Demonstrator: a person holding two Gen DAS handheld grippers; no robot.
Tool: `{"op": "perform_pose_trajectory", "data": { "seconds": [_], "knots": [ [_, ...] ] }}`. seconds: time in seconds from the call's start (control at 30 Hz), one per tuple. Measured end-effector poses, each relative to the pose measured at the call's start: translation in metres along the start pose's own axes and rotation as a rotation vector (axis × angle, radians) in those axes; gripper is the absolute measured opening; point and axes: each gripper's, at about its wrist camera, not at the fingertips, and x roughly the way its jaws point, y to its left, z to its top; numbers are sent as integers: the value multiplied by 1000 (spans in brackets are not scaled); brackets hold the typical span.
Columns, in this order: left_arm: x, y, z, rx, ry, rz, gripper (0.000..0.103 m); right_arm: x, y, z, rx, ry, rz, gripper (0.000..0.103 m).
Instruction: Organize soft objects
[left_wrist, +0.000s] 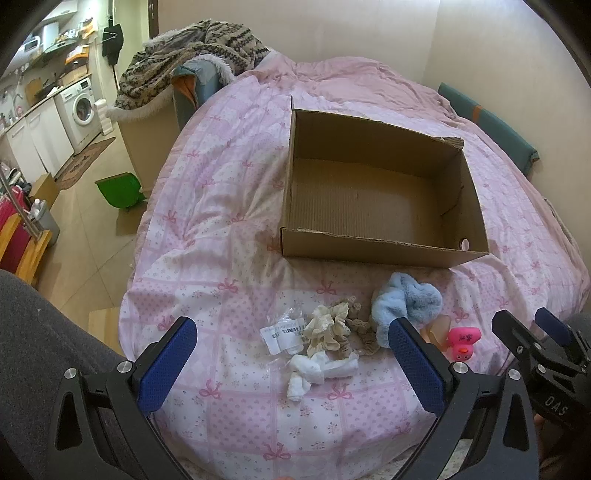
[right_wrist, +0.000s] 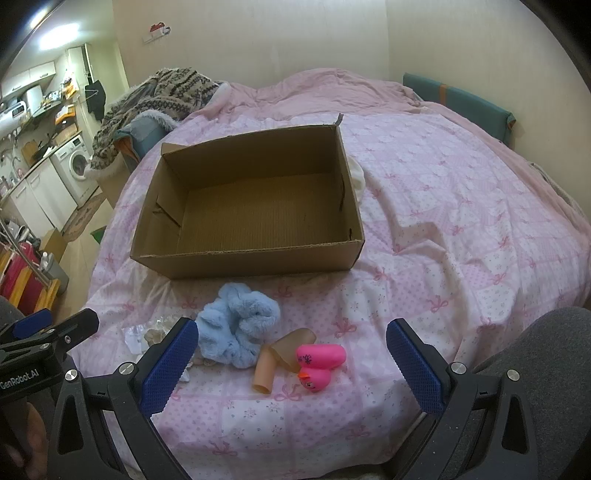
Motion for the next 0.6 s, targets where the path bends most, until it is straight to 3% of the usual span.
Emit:
{"op": "perform_pose_trajectory", "data": {
  "seconds": [0.6],
  "knots": [
    [5, -2, -2, 4, 2, 6, 103, 0, -1, -2, -4, 2, 0, 103]
  ]
}}
